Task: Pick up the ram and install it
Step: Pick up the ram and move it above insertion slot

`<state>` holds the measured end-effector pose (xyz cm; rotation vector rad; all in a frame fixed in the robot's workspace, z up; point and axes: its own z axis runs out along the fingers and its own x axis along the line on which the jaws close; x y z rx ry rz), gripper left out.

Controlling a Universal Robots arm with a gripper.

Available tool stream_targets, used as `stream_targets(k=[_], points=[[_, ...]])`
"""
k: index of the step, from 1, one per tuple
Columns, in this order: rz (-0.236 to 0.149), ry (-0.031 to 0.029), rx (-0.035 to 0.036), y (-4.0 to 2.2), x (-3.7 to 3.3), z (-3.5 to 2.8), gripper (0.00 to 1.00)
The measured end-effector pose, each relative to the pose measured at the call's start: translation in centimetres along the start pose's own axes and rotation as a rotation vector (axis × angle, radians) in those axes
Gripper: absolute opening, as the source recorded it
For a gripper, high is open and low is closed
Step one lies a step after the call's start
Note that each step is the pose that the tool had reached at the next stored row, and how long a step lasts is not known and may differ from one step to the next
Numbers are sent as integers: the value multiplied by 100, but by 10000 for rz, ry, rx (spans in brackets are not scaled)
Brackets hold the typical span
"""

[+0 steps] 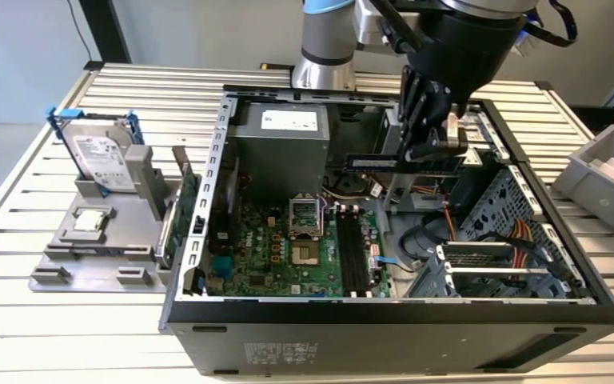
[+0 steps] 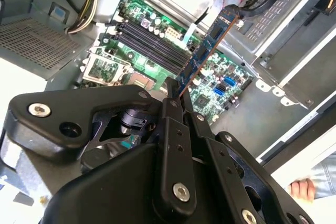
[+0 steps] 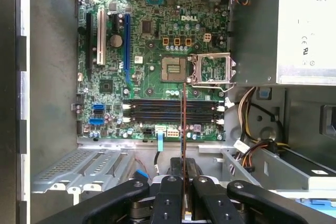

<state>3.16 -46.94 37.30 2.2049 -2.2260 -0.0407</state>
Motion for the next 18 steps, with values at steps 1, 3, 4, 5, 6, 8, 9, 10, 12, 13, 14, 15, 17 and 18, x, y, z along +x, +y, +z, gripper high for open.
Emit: stream_targets(k=[1,3,4,5,6,8,9,10,12,13,14,15,17,18], points=[[3,-2,0,1,-5,1,0],[6,-8,1,2,-9,0,0],[10,-21,0,2,-9,0,0],[18,-45,0,2,-9,0,0],[29,-74,0,3,-9,0,0],[56,-136,-1,3,-10,0,0],[71,-170,-1,3,-10,0,0],[85,-180,1,2,-10,0,0],[113,-183,0,2,-10,0,0],[127,-184,0,2,-10,1,0],[138,-184,0,3,-10,1,0],[153,-184,1,2,-10,1,0],[192,-184,2,2,-14,0,0],[212,-185,2,2,-16,0,0]])
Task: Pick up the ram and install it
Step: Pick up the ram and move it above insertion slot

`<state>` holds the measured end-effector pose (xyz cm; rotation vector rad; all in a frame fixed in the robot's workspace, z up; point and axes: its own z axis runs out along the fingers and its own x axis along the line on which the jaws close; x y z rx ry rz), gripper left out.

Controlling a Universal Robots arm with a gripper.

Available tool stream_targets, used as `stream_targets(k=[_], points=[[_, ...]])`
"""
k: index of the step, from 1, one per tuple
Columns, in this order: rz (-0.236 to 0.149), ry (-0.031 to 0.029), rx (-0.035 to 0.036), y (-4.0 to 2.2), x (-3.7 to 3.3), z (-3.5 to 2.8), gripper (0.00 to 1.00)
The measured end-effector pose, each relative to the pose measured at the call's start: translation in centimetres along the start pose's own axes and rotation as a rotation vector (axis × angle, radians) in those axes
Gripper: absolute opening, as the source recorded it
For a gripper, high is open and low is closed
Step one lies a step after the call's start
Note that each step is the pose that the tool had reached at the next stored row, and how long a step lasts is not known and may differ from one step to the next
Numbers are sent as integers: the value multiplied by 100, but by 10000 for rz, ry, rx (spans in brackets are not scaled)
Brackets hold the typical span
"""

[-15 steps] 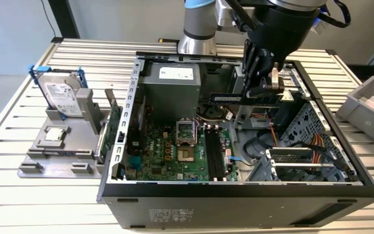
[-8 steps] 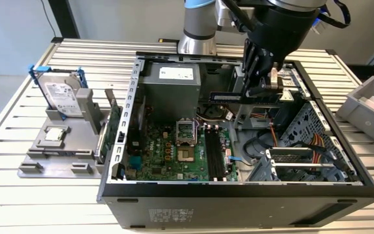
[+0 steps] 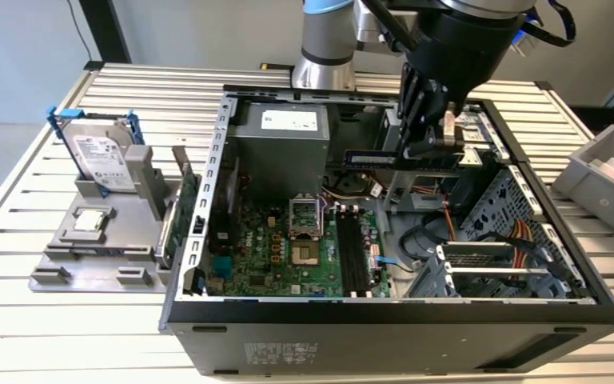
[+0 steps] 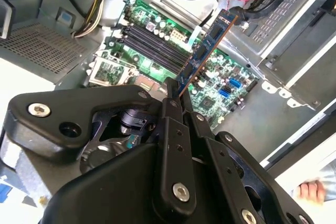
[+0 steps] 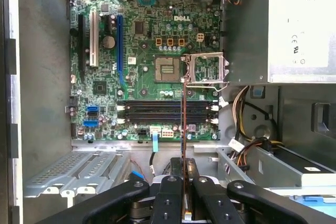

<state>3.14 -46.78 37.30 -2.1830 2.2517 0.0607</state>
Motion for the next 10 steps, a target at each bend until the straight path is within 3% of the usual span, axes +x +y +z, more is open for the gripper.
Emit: stream_targets(k=[10], points=[[23,2,0,0,-2,0,0]])
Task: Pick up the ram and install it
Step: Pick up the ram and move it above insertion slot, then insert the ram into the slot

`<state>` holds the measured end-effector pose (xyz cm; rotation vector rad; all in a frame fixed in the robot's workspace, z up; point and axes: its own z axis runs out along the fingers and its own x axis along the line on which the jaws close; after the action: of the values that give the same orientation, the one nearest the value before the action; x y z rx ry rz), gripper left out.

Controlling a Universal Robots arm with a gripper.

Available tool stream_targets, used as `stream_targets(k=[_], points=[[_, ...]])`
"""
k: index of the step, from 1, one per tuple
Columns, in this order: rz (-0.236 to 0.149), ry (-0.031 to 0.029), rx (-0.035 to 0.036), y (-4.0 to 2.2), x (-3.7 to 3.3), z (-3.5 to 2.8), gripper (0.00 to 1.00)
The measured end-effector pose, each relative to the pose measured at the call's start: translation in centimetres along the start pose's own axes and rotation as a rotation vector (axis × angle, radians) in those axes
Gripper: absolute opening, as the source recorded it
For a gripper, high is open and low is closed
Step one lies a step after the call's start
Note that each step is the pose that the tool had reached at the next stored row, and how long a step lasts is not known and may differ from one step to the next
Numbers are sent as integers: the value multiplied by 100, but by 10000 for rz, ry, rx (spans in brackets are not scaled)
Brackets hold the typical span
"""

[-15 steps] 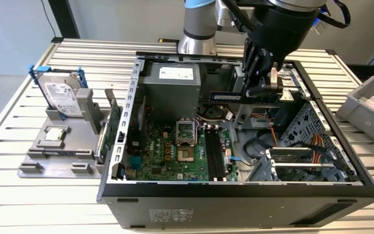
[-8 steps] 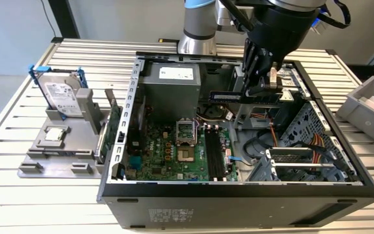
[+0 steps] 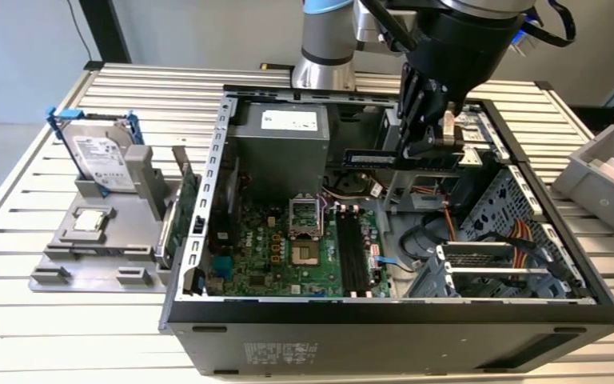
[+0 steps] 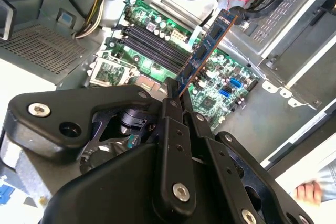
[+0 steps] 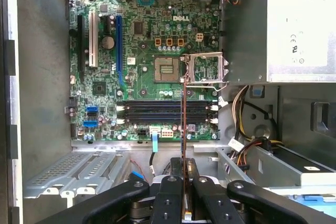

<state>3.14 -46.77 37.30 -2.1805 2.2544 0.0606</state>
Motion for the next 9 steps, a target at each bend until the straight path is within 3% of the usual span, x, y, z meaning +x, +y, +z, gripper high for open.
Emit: stream_targets(k=[9], points=[[1,2,-2,0,0,0,0]])
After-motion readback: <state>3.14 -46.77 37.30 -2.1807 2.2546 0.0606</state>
